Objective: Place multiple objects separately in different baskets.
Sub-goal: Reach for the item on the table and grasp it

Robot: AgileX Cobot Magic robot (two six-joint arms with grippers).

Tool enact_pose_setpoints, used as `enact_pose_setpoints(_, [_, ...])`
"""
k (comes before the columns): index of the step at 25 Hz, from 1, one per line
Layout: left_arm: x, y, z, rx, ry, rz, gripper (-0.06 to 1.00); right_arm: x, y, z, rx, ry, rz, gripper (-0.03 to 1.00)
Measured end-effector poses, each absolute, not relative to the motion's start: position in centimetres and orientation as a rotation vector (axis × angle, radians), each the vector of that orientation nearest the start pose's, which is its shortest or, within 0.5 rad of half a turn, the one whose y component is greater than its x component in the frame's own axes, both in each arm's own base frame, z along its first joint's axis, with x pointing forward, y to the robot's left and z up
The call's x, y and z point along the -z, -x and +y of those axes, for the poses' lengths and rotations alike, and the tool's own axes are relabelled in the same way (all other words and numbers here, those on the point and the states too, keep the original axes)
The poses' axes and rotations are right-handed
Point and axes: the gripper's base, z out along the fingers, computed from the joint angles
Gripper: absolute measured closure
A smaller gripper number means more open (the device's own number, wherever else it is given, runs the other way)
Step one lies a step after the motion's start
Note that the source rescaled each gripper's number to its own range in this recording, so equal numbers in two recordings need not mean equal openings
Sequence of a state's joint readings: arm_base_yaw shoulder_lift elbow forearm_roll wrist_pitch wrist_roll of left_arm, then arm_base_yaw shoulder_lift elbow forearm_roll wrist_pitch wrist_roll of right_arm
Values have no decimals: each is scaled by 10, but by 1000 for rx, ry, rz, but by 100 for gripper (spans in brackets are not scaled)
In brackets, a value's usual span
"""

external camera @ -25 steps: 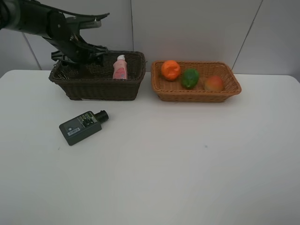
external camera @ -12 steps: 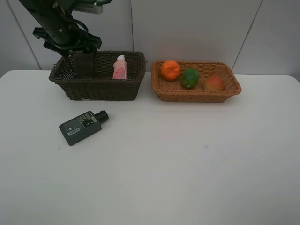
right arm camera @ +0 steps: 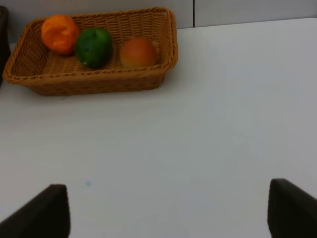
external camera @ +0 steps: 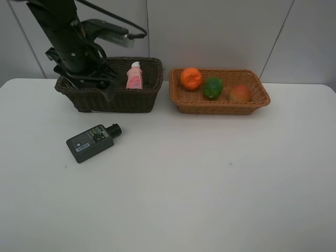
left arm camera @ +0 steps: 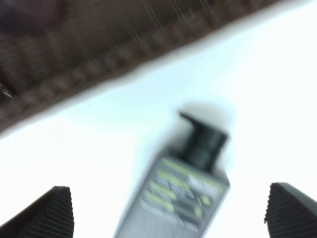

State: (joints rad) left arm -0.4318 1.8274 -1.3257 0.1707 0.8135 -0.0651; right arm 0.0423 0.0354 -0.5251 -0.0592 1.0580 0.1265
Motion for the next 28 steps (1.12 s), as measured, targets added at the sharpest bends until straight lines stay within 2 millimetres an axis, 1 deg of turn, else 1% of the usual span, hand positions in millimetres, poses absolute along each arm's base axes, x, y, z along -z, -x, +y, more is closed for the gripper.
enact_pose_setpoints(3, [-202,-334,-152,-101,-781,2717,-6,-285,2,-5,-34,-89,2049,26])
enact_pose_setpoints(4, [-198,-332,-151,-106,-804,2722,-6,-285,2,-5,-34,-89,2049,26])
enact_pose_setpoints(8, [-191,-328,-150,-110,-842,2721,-6,-285,2,-5,-34,-89,2049,26])
enact_pose_setpoints(13, [-192,-330,-147,-132,-885,2701,-6,-285,2,-5,-34,-89,2049,26])
enact_pose_setpoints(17, [-188,-336,-134,-121,-898,2718,-6,-285,2,-5,-34,-89,2049,26])
enact_pose_setpoints(21, [-171,-340,-121,-72,-982,2778,-6,-285,2,-5,-34,-89,2049,26])
enact_pose_setpoints(25, [-153,-343,-120,-32,-1105,2780,-6,-285,2,-5,-34,-89,2049,26])
enact_pose_setpoints(28, [-145,-347,-122,-28,-1126,2763,-6,-285,2,-5,-34,-89,2049,26])
